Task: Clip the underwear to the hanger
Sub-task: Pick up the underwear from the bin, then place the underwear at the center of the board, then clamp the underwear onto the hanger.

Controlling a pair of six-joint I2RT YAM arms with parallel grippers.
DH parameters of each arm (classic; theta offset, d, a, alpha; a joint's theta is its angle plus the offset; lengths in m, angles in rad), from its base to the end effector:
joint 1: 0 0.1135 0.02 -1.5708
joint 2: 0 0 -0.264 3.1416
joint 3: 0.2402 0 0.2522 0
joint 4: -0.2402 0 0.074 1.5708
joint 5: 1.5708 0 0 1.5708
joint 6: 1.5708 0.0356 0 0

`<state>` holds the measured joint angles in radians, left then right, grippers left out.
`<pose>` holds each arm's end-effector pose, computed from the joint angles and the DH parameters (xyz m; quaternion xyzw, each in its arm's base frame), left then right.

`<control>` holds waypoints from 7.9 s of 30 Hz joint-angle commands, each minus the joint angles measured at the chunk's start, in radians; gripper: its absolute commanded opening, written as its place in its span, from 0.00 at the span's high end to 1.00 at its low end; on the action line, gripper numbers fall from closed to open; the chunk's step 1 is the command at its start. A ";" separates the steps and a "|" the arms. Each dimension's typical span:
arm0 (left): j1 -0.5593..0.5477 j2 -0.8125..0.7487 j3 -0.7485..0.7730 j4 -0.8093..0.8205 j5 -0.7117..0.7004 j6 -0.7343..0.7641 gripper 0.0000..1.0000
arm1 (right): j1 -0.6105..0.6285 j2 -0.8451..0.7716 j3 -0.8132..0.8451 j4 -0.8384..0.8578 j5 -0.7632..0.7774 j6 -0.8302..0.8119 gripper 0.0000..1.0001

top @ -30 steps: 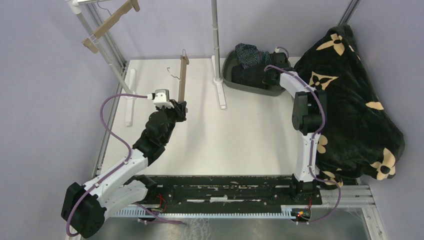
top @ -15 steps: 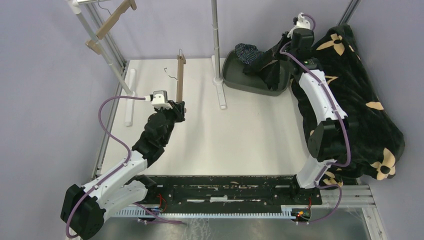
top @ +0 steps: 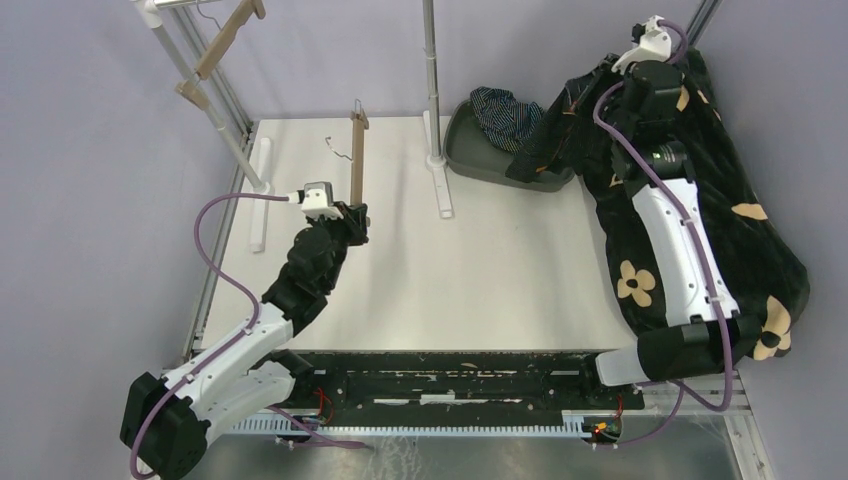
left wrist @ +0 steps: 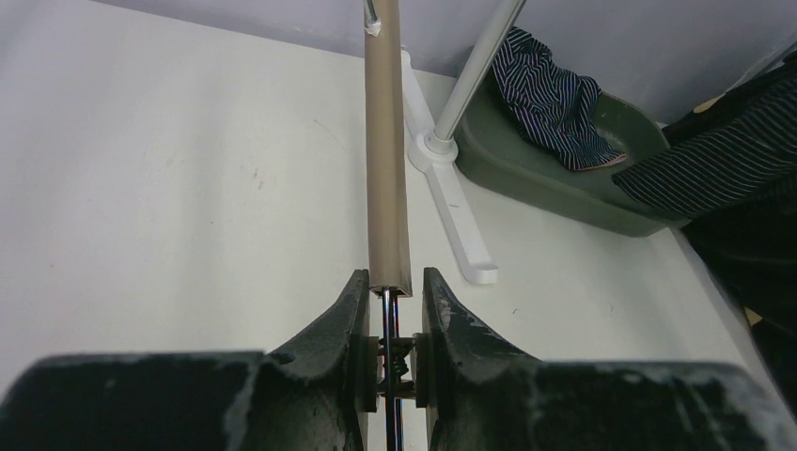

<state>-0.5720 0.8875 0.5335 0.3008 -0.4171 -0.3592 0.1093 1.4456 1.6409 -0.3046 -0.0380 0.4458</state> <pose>0.1846 -0.1017 0.2839 -0.0662 0.7211 -0.1680 0.6689 0.3225 0.0368 0.4699 0.1122 0.7361 0.1964 0.6379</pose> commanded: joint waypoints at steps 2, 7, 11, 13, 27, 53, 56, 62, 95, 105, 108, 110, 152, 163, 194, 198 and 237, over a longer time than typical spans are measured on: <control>-0.004 -0.041 0.031 0.022 -0.016 -0.017 0.97 | -0.002 -0.084 -0.003 0.006 -0.025 0.006 0.99; -0.004 -0.054 0.031 0.012 -0.024 -0.014 0.97 | -0.003 -0.110 -0.035 -0.017 -0.072 0.013 0.99; -0.004 -0.059 0.033 0.007 -0.027 -0.011 0.97 | -0.002 -0.139 -0.086 -0.001 -0.130 0.032 1.00; -0.003 -0.060 0.033 0.005 -0.029 -0.011 0.97 | -0.001 -0.150 -0.102 -0.006 -0.156 0.034 0.99; -0.003 -0.074 0.039 -0.019 -0.030 -0.018 0.97 | 0.020 -0.234 -0.175 -0.069 -0.229 0.030 0.99; -0.003 -0.057 0.046 -0.031 -0.037 -0.015 0.97 | 0.033 -0.141 0.016 -0.217 -0.062 -0.155 1.00; -0.003 -0.064 0.043 -0.031 -0.040 -0.014 0.97 | 0.051 -0.155 0.015 -0.230 -0.061 -0.150 1.00; -0.003 -0.076 0.040 -0.037 -0.044 -0.014 0.97 | 0.093 -0.198 -0.081 -0.231 -0.098 -0.108 1.00; -0.002 -0.090 0.036 -0.041 -0.043 -0.012 0.97 | 0.416 -0.592 -0.851 0.003 0.498 0.615 0.64; -0.003 -0.048 0.040 -0.023 -0.044 -0.005 0.97 | 0.416 -0.474 -0.767 -0.067 0.485 0.481 0.40; -0.003 -0.052 0.039 -0.023 -0.046 -0.006 0.97 | 0.421 -0.506 -0.795 -0.078 0.498 0.481 0.34; -0.003 -0.051 0.039 -0.022 -0.044 -0.006 0.97 | 0.425 -0.547 -0.814 -0.086 0.529 0.471 0.30; -0.002 -0.024 0.044 -0.015 -0.044 -0.004 0.97 | 0.429 0.211 -0.354 -0.471 0.259 -0.139 0.07; -0.002 -0.028 0.044 -0.020 -0.043 -0.004 0.97 | 0.429 0.306 -0.409 -0.444 0.220 -0.115 0.06; -0.002 -0.078 0.038 -0.048 -0.078 0.021 0.97 | 0.401 0.259 -0.723 0.348 0.364 0.858 0.29; -0.001 -0.083 0.040 -0.054 -0.081 0.021 0.97 | 0.431 0.221 -0.534 0.147 0.421 0.619 0.23; -0.001 -0.074 0.040 -0.055 -0.078 0.020 0.97 | 0.343 0.493 -0.231 -0.446 -0.091 -0.484 0.00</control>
<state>-0.5716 0.8398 0.5339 0.2028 -0.4698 -0.3584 0.4789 1.9209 1.3930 -0.7719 -0.0578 -0.0242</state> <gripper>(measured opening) 0.264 0.998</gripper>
